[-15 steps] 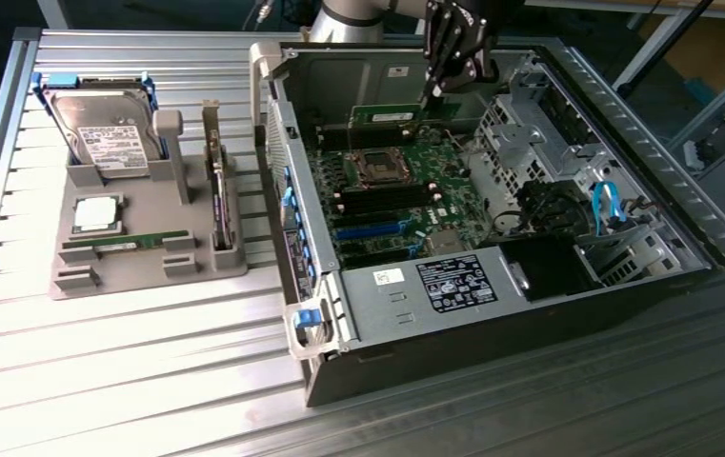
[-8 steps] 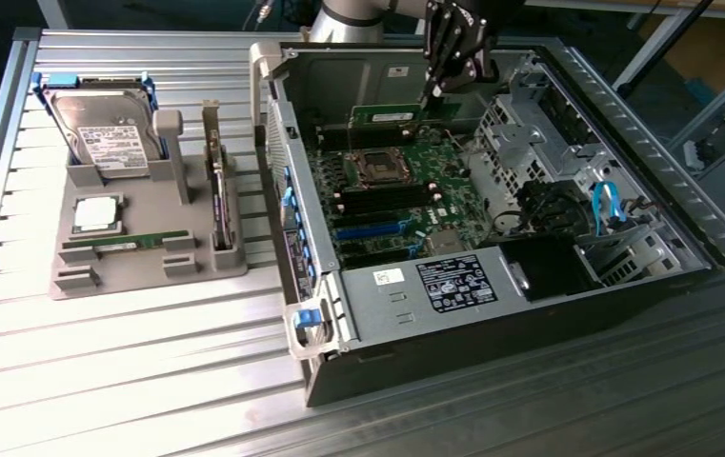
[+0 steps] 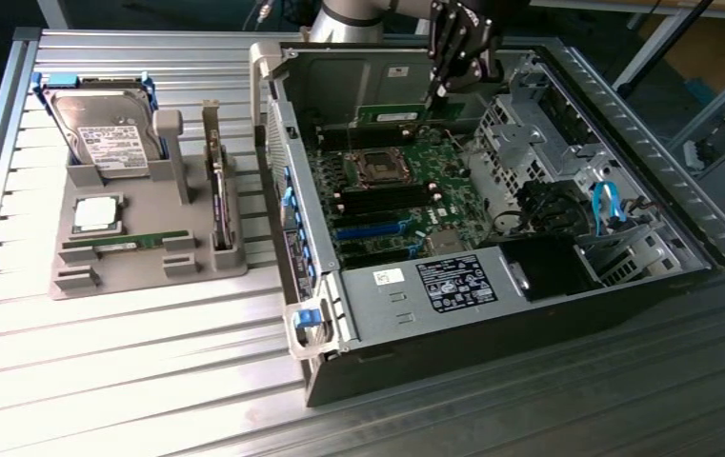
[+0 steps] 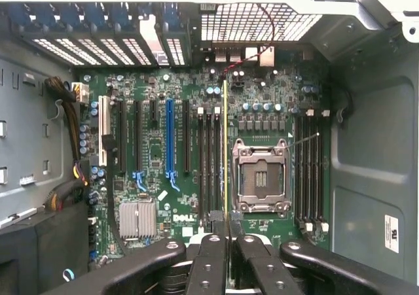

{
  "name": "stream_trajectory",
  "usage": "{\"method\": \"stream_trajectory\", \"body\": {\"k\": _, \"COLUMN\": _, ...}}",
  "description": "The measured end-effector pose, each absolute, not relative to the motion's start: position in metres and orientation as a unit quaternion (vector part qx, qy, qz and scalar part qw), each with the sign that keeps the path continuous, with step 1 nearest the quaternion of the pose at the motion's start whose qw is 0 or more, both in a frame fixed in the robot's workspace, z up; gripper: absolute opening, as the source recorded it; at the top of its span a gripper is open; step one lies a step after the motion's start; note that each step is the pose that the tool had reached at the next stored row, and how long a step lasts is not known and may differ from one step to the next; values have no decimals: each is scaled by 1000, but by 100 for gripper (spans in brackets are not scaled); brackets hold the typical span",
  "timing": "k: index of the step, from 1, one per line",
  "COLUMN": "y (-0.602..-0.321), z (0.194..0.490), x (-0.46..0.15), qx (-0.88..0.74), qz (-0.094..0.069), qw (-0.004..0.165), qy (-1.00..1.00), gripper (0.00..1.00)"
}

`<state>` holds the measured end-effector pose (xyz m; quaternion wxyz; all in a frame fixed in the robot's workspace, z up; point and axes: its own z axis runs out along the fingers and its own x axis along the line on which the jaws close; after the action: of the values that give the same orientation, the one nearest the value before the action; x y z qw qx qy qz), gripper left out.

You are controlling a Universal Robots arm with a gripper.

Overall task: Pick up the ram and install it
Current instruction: 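Insert the ram into the slot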

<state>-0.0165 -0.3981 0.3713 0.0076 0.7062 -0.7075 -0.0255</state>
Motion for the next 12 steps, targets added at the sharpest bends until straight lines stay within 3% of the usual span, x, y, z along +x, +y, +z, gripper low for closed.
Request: {"method": "stream_trajectory", "body": {"k": 12, "y": -398, "z": 371, "x": -4, "qx": 706, "qz": -26, "qw": 8, "qy": -708, "gripper": 12}}
